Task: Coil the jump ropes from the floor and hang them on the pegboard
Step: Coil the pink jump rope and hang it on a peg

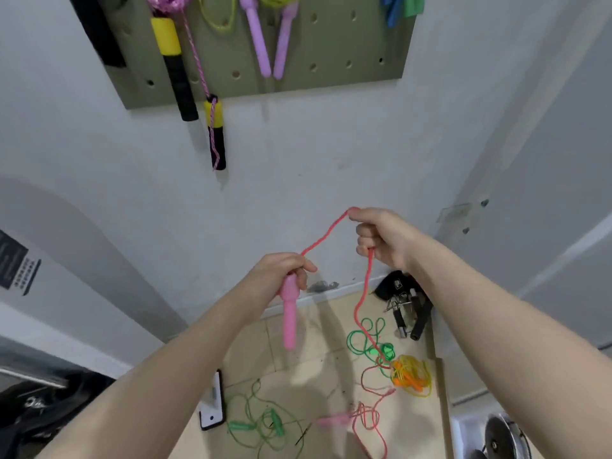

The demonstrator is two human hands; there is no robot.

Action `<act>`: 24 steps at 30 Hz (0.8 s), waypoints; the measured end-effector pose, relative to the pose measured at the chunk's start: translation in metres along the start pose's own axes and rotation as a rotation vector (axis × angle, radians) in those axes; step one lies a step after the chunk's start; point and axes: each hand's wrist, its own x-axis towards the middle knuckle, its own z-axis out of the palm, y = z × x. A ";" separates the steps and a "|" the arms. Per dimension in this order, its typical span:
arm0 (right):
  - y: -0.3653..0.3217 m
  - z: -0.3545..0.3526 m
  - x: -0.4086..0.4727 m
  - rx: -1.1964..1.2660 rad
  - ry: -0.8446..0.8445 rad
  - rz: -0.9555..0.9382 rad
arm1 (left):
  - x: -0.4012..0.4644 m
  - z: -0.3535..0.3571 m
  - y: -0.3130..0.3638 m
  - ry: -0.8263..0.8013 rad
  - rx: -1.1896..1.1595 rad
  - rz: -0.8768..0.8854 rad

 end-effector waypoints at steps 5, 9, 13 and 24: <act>-0.050 0.003 -0.027 -0.089 -0.276 -0.247 | -0.003 0.019 0.024 0.077 -0.023 -0.063; -0.047 -0.022 -0.032 -0.487 -0.166 -0.430 | -0.006 0.042 0.030 0.064 -0.033 0.036; -0.041 -0.068 -0.021 -0.479 0.127 -0.452 | -0.014 0.072 0.036 0.017 -0.307 0.208; 0.025 -0.099 -0.010 -0.970 -0.172 -0.371 | -0.065 0.117 0.060 0.012 -0.450 0.355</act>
